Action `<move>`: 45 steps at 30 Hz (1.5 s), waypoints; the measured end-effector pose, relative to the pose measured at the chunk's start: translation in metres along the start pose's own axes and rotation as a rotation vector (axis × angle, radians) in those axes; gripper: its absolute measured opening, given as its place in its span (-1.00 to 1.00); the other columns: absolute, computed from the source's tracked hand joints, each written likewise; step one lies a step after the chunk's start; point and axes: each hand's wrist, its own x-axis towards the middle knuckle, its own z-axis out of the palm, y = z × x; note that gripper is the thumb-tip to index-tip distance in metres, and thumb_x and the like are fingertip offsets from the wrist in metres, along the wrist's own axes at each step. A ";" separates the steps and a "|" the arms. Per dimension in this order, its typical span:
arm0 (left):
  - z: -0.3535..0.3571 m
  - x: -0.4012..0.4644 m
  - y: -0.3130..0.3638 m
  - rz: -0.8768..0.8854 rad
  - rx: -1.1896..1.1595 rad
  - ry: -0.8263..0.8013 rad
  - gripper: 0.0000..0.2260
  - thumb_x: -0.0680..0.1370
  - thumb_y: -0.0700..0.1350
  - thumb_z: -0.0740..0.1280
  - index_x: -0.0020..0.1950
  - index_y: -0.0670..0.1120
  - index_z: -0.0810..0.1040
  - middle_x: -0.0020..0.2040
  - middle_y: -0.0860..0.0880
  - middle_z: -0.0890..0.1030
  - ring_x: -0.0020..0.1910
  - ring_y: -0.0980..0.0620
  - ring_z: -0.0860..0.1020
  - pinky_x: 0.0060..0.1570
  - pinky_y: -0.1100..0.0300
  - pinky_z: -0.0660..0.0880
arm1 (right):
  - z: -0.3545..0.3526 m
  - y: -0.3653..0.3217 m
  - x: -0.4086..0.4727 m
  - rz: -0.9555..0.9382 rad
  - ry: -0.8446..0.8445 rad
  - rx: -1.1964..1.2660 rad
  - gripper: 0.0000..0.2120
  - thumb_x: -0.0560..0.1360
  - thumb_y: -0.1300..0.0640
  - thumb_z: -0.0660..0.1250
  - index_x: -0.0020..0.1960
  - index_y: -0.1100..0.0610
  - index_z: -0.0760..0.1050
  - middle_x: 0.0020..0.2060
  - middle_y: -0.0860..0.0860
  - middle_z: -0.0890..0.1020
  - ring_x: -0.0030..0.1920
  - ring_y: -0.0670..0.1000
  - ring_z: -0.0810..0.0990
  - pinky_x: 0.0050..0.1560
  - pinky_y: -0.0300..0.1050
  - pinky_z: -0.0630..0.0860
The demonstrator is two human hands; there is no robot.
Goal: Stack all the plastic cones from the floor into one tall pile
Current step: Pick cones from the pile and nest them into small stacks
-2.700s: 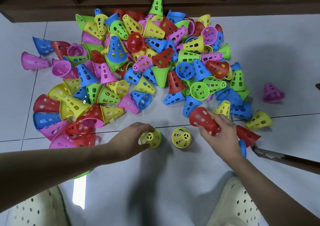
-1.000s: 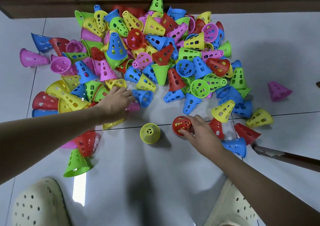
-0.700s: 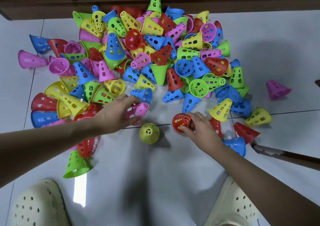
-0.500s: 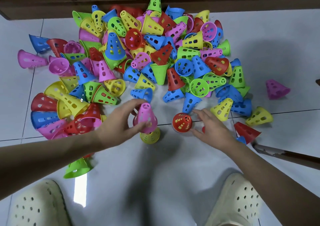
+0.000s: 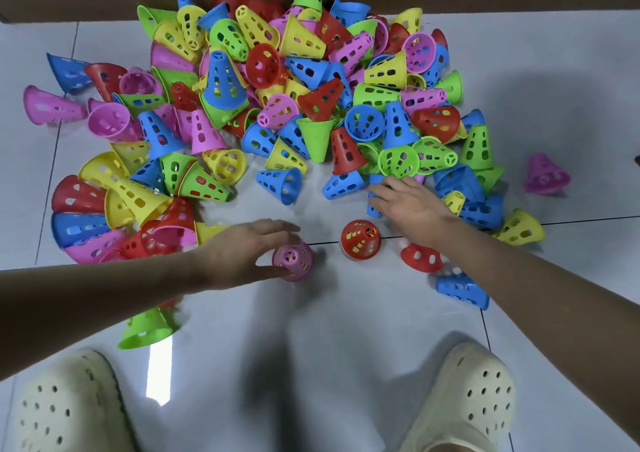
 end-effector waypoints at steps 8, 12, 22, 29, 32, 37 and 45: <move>-0.029 0.024 -0.044 -0.211 0.075 0.158 -0.33 0.52 -0.01 0.39 0.56 -0.08 0.20 0.51 -0.11 0.29 0.51 -0.06 0.26 0.47 0.13 0.23 | -0.001 -0.003 0.011 0.011 -0.020 -0.147 -0.57 0.39 0.27 0.38 0.25 0.13 0.50 0.26 0.10 0.49 0.23 0.17 0.44 0.16 0.04 0.41; -0.026 0.046 -0.057 -0.280 0.073 0.085 -0.32 0.50 0.03 0.46 0.54 -0.07 0.26 0.46 -0.09 0.39 0.44 -0.10 0.34 0.44 0.06 0.27 | -0.009 -0.005 0.011 0.012 -0.077 -0.194 -0.59 0.47 0.26 0.30 0.31 0.13 0.43 0.34 0.11 0.40 0.31 0.18 0.36 0.25 0.05 0.35; 0.000 0.066 -0.051 -0.379 0.286 -0.094 -0.46 0.53 0.22 0.36 0.40 -0.05 0.41 0.30 -0.07 0.53 0.27 -0.09 0.48 0.27 0.06 0.30 | -0.013 -0.012 -0.007 0.353 0.392 0.364 -0.67 0.47 0.01 0.48 0.13 0.19 0.58 -0.01 0.07 0.63 0.05 0.14 0.56 0.08 0.07 0.51; 0.001 0.055 -0.042 -0.381 0.069 -0.004 -0.63 0.59 0.14 0.34 0.29 -0.03 0.45 0.06 -0.08 0.62 0.02 -0.13 0.54 -0.01 0.05 0.44 | -0.042 -0.050 -0.040 0.624 0.620 0.934 -0.72 0.50 0.07 0.46 0.16 0.14 0.55 0.02 -0.05 0.61 -0.01 -0.15 0.46 0.07 -0.25 0.42; -0.009 0.044 -0.035 -0.345 -0.124 0.082 -0.66 0.57 0.16 0.34 0.23 -0.03 0.49 -0.03 0.02 0.59 -0.08 0.00 0.56 -0.06 -0.01 0.54 | -0.045 -0.065 -0.050 0.600 0.670 0.916 -0.70 0.48 0.09 0.47 0.16 0.17 0.55 0.03 -0.04 0.61 -0.03 -0.16 0.48 0.07 -0.42 0.36; -0.046 0.026 -0.016 -0.259 -0.268 0.209 -0.66 0.53 0.19 0.36 0.18 0.01 0.56 -0.09 0.09 0.56 -0.15 0.06 0.52 -0.19 0.17 0.50 | -0.053 -0.078 -0.058 0.620 0.734 0.950 -0.68 0.47 0.11 0.46 0.18 0.19 0.56 0.05 -0.09 0.58 -0.02 -0.19 0.50 0.10 -0.52 0.31; -0.071 -0.004 0.018 -0.229 -0.349 0.262 -0.63 0.45 0.22 0.40 0.13 0.02 0.61 -0.06 0.07 0.58 -0.17 0.00 0.55 -0.23 0.22 0.52 | -0.034 -0.099 -0.053 0.521 0.620 1.040 -0.64 0.52 0.00 0.34 0.21 0.19 0.54 0.09 -0.03 0.60 0.08 -0.14 0.54 0.15 -0.29 0.48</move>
